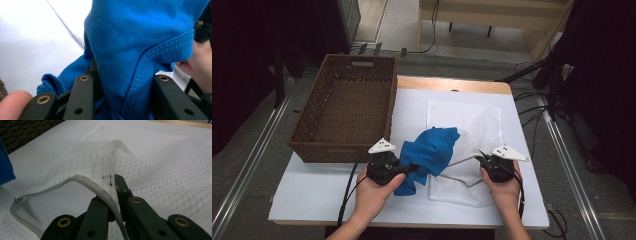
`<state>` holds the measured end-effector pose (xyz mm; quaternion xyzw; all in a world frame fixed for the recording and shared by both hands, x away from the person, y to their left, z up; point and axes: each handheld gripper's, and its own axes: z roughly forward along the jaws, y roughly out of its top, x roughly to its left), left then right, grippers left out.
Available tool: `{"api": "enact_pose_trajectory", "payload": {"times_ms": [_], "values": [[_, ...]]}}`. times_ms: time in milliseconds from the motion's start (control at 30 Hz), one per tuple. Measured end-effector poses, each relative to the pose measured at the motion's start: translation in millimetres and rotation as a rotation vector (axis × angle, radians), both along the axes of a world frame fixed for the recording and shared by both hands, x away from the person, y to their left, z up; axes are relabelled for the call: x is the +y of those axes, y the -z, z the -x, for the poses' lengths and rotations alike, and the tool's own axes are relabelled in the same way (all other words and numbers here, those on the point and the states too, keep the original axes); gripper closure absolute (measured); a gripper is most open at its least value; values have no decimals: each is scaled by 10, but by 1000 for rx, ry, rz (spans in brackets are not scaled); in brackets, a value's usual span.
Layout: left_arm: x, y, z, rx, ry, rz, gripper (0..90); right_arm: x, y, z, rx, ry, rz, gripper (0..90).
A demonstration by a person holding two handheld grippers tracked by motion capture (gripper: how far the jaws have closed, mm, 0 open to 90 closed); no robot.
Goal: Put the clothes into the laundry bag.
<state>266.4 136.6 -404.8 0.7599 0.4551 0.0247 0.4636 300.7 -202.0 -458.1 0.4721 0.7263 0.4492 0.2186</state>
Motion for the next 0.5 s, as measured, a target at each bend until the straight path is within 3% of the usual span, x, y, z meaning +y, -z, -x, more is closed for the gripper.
{"api": "enact_pose_trajectory", "payload": {"times_ms": [233,333,500], "values": [[-41,74,134,5,46,13,675,0,-15,-5,-4,-2,2,900],[-86,151,213,19,95,23,675,-2,-21,-16,3,-5,-2,900],[-138,213,249,30,132,18,675,5,-27,-30,2,-5,-1,900]]}}
